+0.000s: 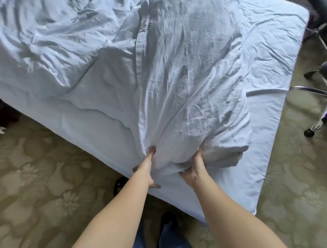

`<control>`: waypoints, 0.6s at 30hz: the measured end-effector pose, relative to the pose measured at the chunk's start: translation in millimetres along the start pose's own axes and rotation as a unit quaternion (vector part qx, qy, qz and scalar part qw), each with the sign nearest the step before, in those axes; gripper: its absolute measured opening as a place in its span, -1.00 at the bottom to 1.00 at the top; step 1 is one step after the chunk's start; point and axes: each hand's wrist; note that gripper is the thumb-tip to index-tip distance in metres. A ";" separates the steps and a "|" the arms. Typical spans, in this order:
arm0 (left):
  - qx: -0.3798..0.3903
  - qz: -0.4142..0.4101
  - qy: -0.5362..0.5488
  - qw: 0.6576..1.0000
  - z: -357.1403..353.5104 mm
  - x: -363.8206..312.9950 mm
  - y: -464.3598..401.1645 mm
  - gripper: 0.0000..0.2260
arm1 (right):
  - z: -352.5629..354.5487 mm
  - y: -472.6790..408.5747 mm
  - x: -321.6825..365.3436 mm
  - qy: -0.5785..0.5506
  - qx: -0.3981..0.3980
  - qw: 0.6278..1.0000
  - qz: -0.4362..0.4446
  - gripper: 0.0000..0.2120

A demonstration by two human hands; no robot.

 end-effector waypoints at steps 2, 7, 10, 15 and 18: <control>0.050 0.014 0.036 0.998 -7.0 0.7 13.7 0.32 | -13.1 2.2 -4.5 -0.078 0.045 0.996 -0.008 -0.03; 0.246 -0.017 0.199 0.948 -18.8 -26.6 44.3 -0.38 | -60.0 13.0 -6.8 -0.178 0.051 0.980 -0.073 -0.45; 0.258 -0.090 0.166 0.948 -12.4 -74.0 78.0 -0.68 | -92.6 36.9 9.5 -0.174 0.094 0.976 -0.088 -0.48; 0.213 -0.264 0.017 0.941 -6.7 -185.7 143.1 -0.75 | -162.0 76.6 41.0 -0.138 0.117 0.981 -0.073 -0.64; 0.220 -0.389 -0.050 0.893 -8.0 -256.4 197.1 -0.84 | -217.9 105.9 65.4 -0.118 0.158 0.980 -0.039 -0.76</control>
Point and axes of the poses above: each hand's wrist, its own y-axis away from the middle knuckle, its own z-axis out of the back of the hand, x = y × z, and after that the axes turned 4 degrees about -x, right-handed
